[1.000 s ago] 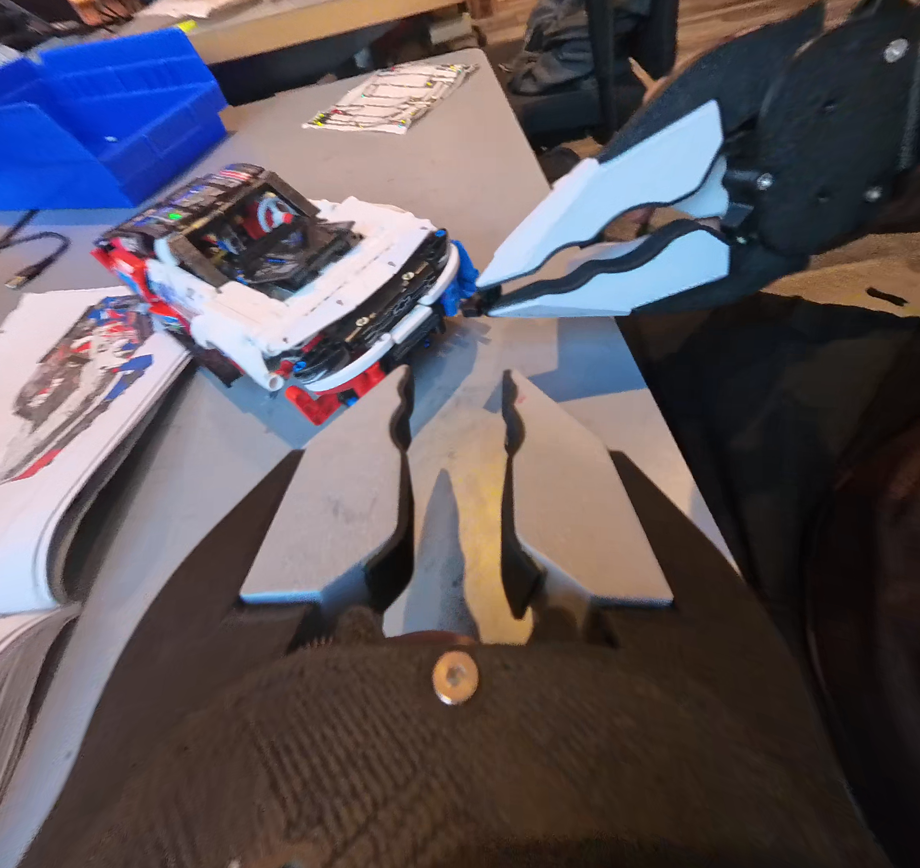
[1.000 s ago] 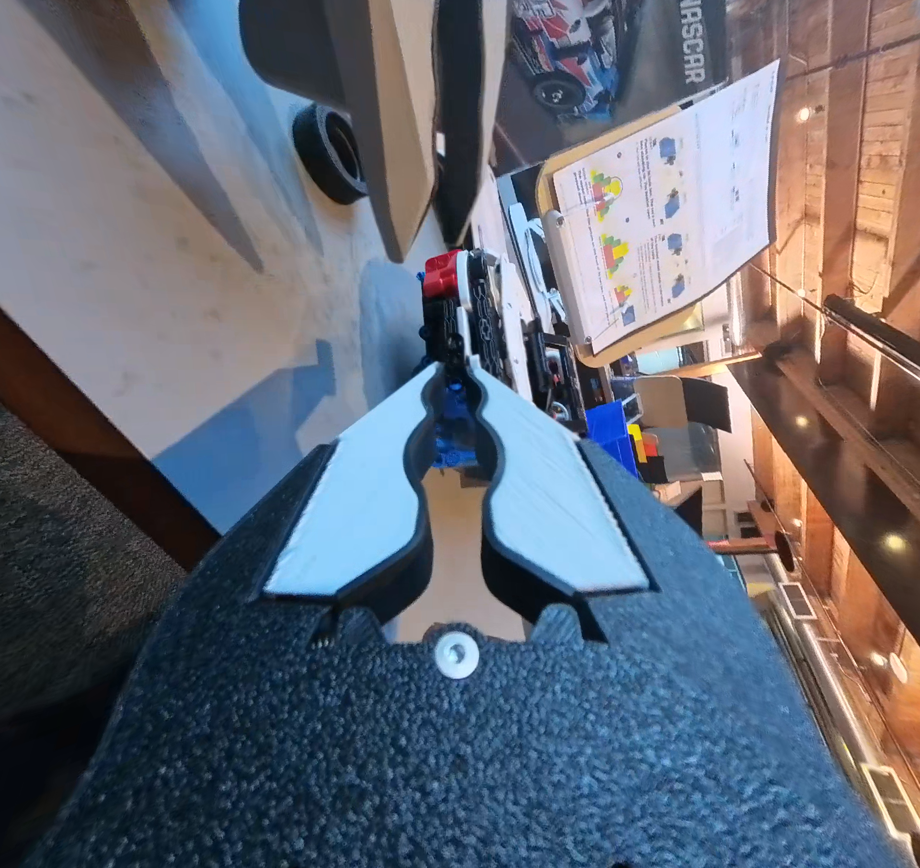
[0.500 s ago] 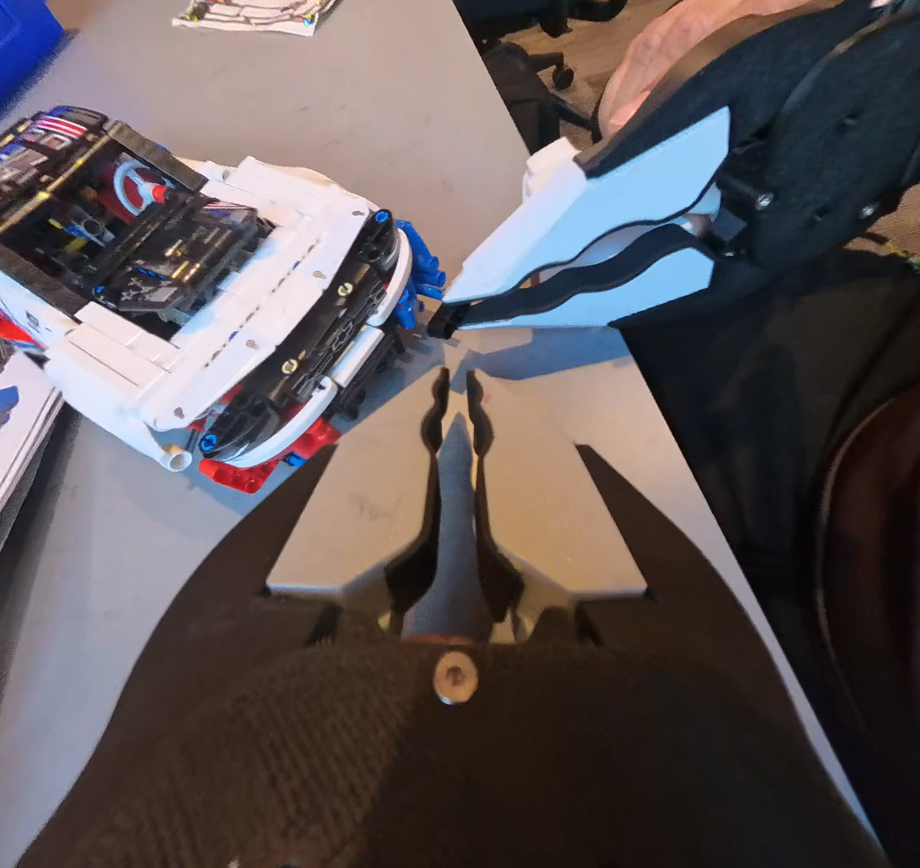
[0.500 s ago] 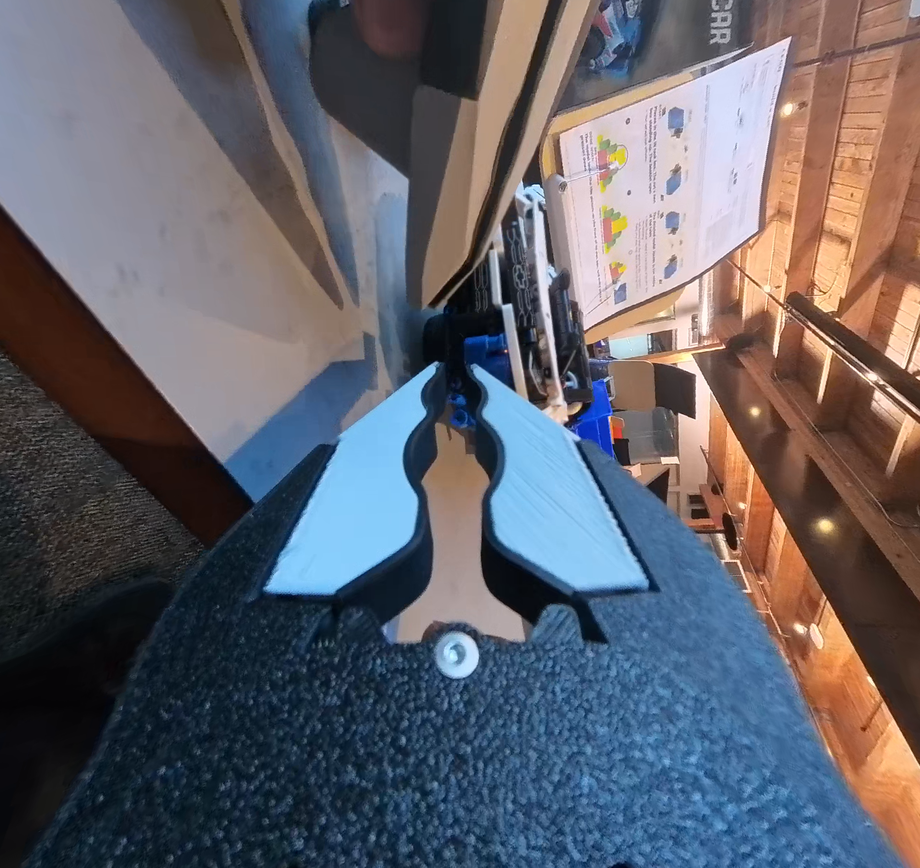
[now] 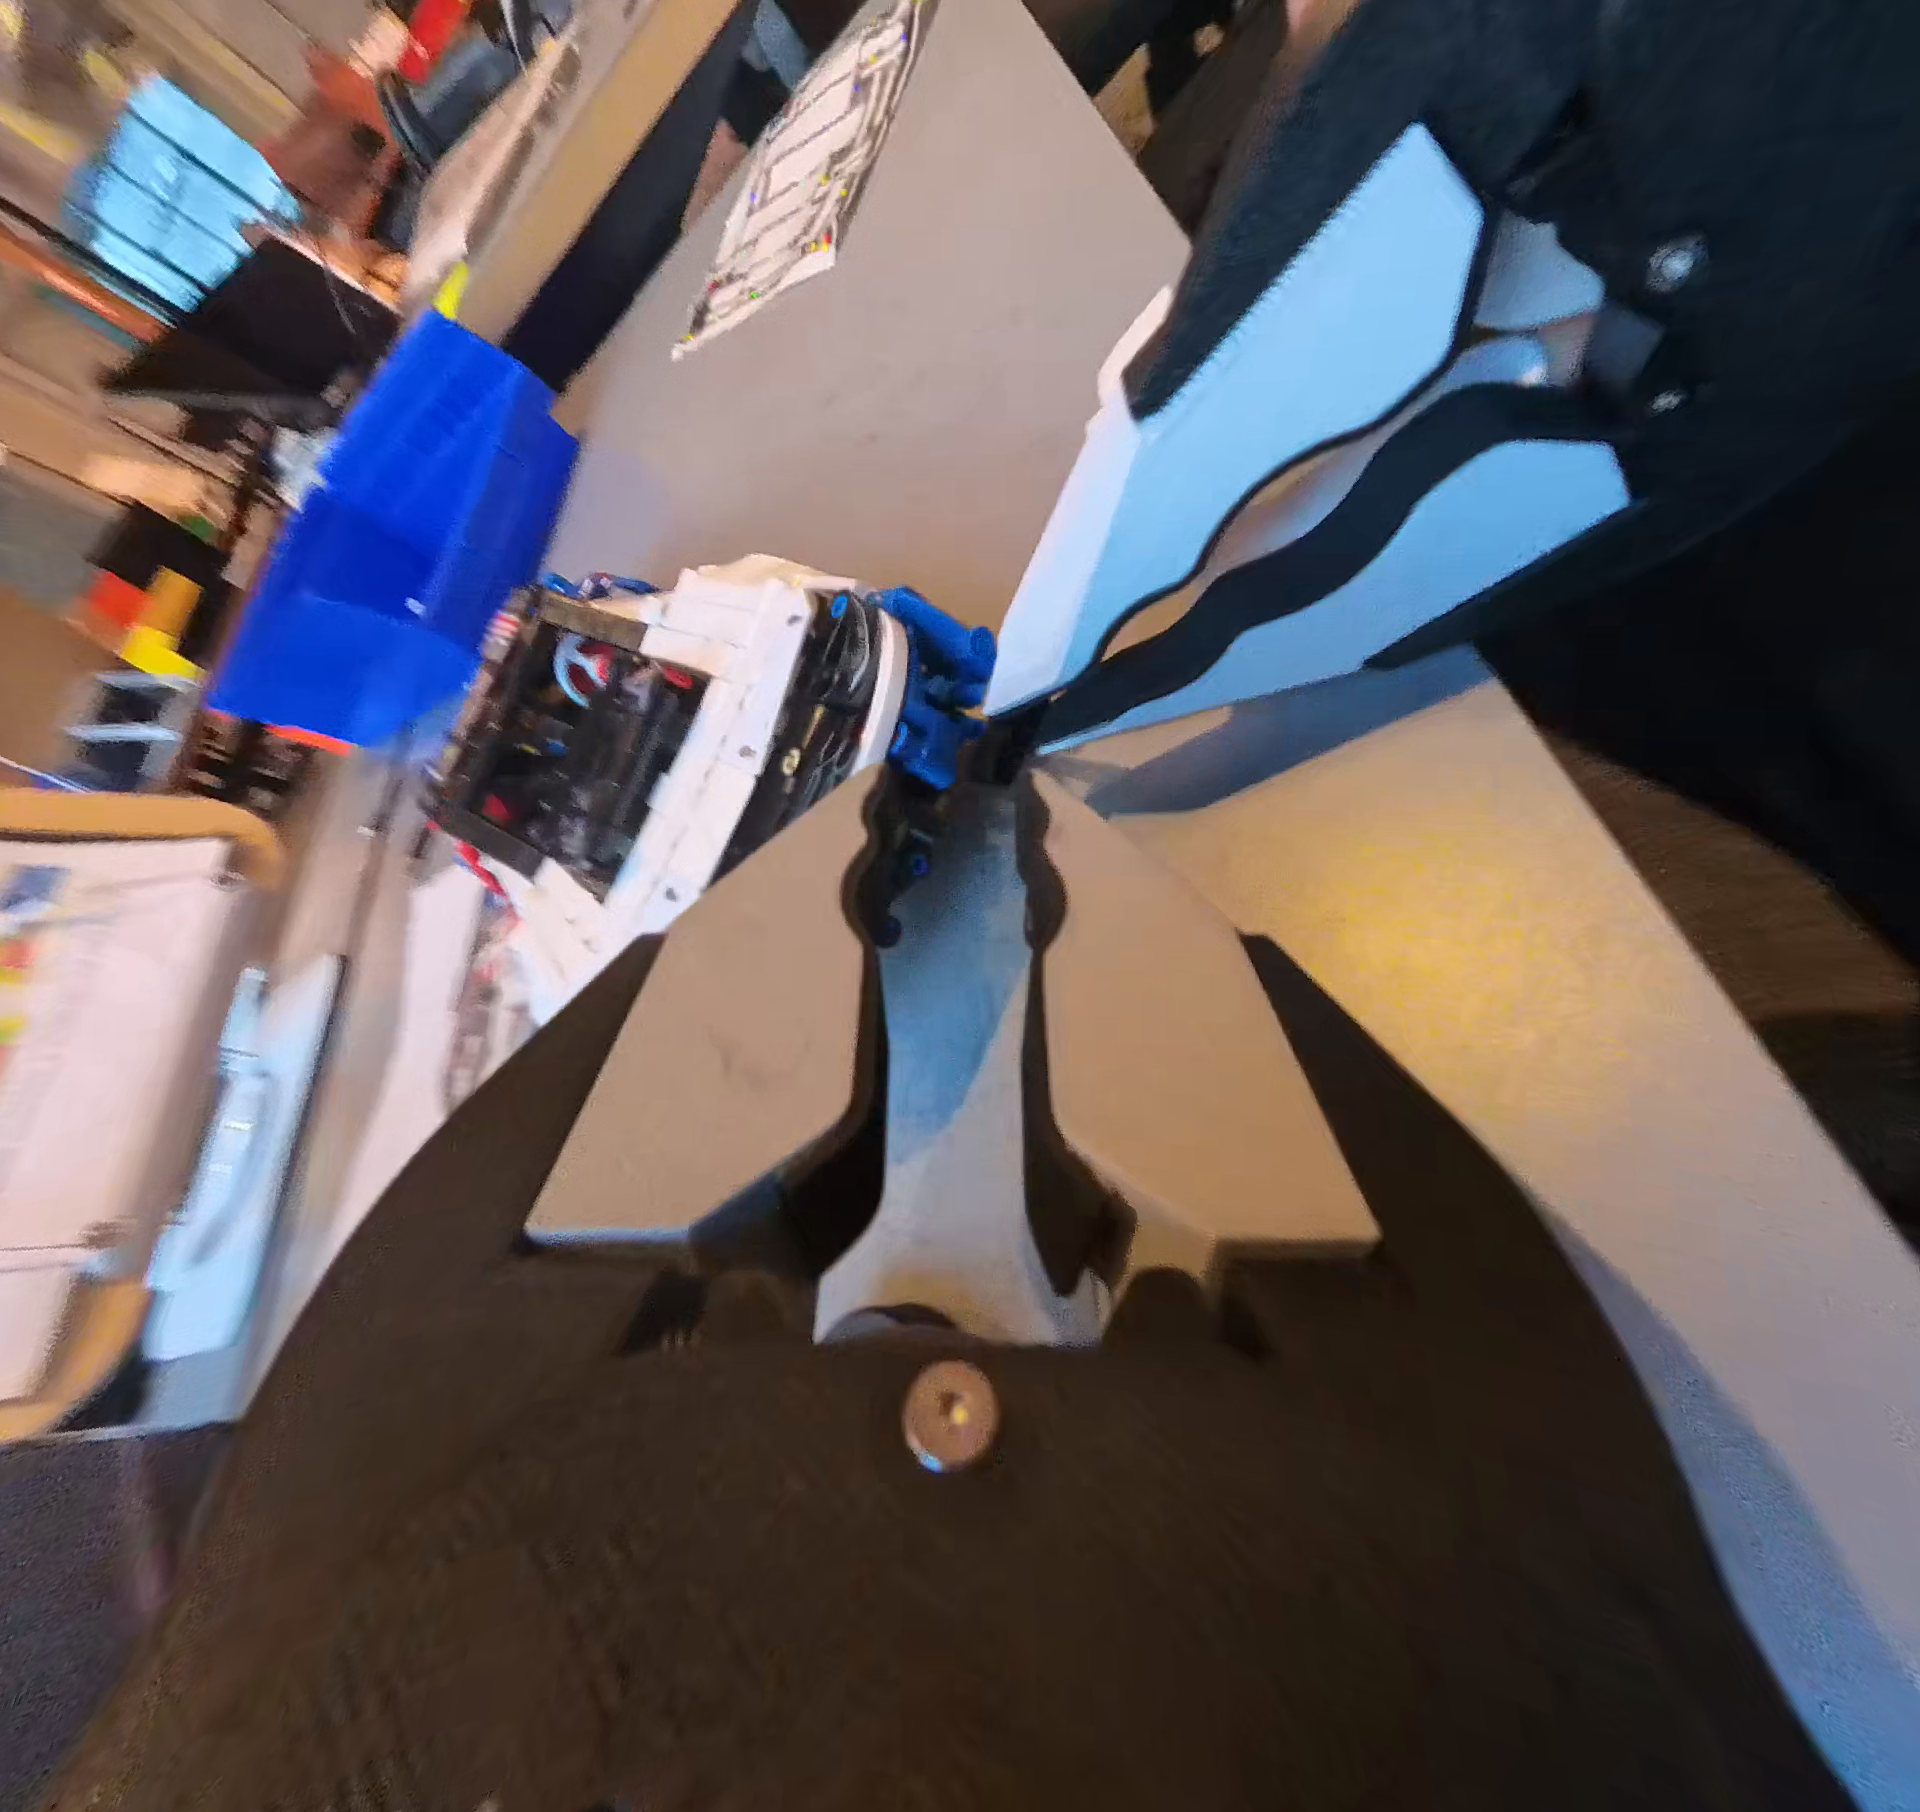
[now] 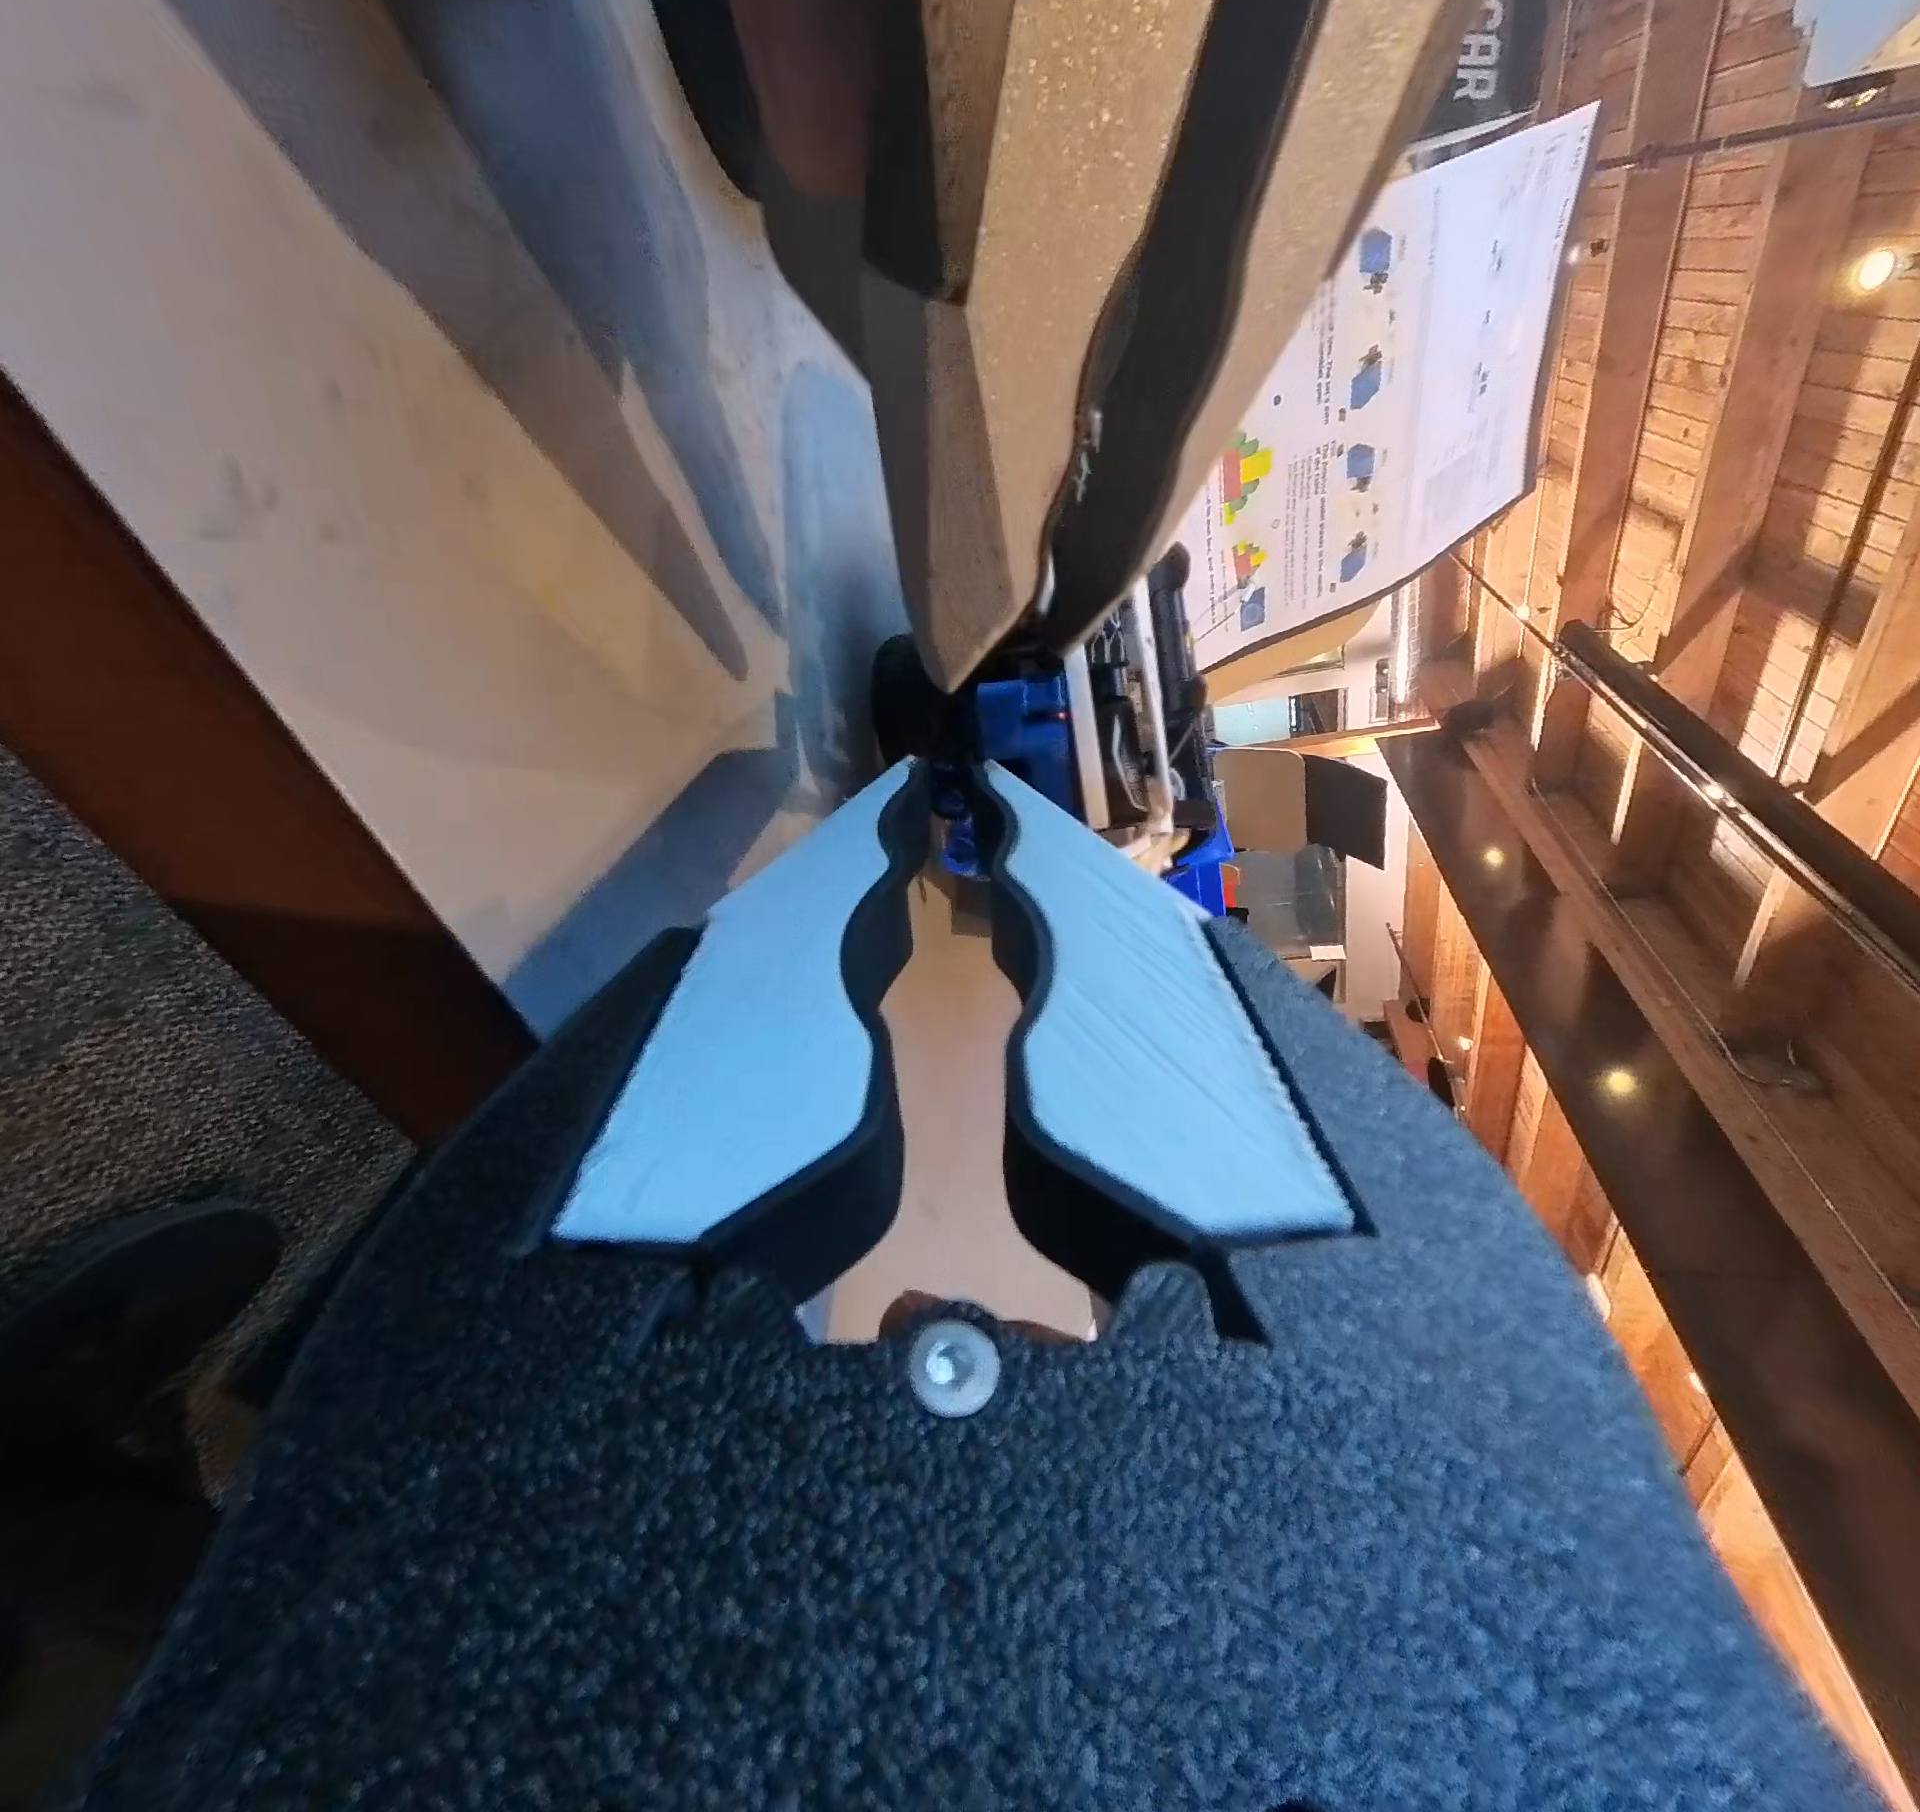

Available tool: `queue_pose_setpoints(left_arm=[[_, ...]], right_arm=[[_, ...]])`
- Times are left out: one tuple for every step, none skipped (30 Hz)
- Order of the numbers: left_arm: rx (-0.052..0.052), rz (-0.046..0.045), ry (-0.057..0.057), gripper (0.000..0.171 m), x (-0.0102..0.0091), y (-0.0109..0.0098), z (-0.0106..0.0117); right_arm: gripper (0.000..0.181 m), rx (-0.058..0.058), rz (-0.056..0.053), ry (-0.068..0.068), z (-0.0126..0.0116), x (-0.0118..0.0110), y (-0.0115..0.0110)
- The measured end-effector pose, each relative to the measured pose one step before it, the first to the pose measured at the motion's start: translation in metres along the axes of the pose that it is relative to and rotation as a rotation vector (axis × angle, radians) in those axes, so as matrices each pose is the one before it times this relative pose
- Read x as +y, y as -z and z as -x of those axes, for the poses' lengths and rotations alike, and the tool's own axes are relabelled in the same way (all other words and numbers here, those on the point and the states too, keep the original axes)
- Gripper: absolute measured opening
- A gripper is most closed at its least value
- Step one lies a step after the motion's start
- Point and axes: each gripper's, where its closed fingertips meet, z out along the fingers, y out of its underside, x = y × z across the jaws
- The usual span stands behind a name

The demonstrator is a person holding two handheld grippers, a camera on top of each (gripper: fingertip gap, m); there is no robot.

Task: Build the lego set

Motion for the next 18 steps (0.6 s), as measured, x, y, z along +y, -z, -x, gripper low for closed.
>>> queue_pose_setpoints(left_arm=[[-0.0191,-0.00447,-0.0477,0.019,-0.00113,0.00032,0.00053],[-0.0124,-0.00761,-0.0268,0.022,-0.00139,0.00016,0.00017],[-0.0029,-0.00615,-0.0036,0.023,-0.0008,0.00001,-0.00042],[0.0139,-0.00388,0.0244,0.022,-0.00027,0.00002,-0.00191],[0.0285,0.00013,0.0537,0.022,0.00017,0.00028,-0.00297],[0.0363,0.00336,0.078,0.021,0.00055,0.00093,-0.00319],[0.0479,0.0056,0.0979,0.015,0.00062,0.00138,-0.00464],[0.0615,0.00605,0.1011,0.008,0.00117,0.00134,-0.00628],[0.0439,0.00652,0.0959,0.007,0.00195,0.00061,-0.00299],[0.0202,0.01452,0.087,0.007,0.00247,0.00041,0.00154],[0.0122,0.00025,0.0805,0.007,0.0003,0.00023,0.0031],[0.0193,-0.00949,0.0671,0.007,-0.00093,-0.00011,0.00177],[0.0014,0.00017,0.0463,0.008,-0.00005,-0.00061,0.00363],[-0.0144,0.00687,0.0245,0.01,0.00067,-0.00114,0.00454],[-0.0049,0.00762,0.0163,0.012,0.00058,-0.00154,0.00217],[0.0047,0.00023,0.0123,0.016,-0.00072,-0.00137,0.00004],[0.008,-0.00279,-0.0027,0.02,-0.00125,-0.0012,-0.0014],[0.0049,-0.00129,-0.0343,0.022,-0.00096,-0.00119,-0.00264]], right_arm=[[0.008,0.0013,0.0007,0.0056,0.0009,0.00096,-0.00092],[0.008,0.0034,-0.0023,0.0073,0.00038,0.00068,-0.00041],[0.008,0.0022,-0.003,0.0056,0.00022,0.00048,-0.00022],[0.008,0.0006,-0.0001,0.0022,0.00025,0.00055,0.00001],[0.008,0.0006,0.0014,0.0006,0.00025,0.00043,0.00016],[0.008,0.0021,0.0006,0.0016,0.0003,0.00034,0.00027],[0.008,0.0023,-0.0015,0.0046,0.00009,0.00006,0.00026],[0.008,0.002,-0.0036,0.0072,0.00058,-0.00007,0.00044],[0.008,0.0022,-0.0041,0.0089,0.00099,-0.00009,0.00067],[0.008,0.0012,-0.0054,0.0125,0.00124,-0.00007,0.00052],[0.008,0.0021,-0.008,0.0157,0.00145,-0.00006,0.00052],[0.008,0.0036,-0.0077,0.0161,0.00129,0.00007,0.0004],[0.008,0.0051,-0.0053,0.0142,0.0007,0.00019,0.00032],[0.008,0.0077,-0.0055,0.0095,-0.00011,-0.00006,0.00037],[0.008,0.008,-0.0068,0.0043,-0.00088,-0.00036,0.00037],[0.008,0.0067,-0.0056,0.0026,-0.00082,-0.00017,0.00027],[0.007,0.0048,-0.0036,0.0025,-0.00043,0.00013,-0.00031],[0.007,0.0013,-0.0028,0.001,0.00041,0.00027,-0.00071]])
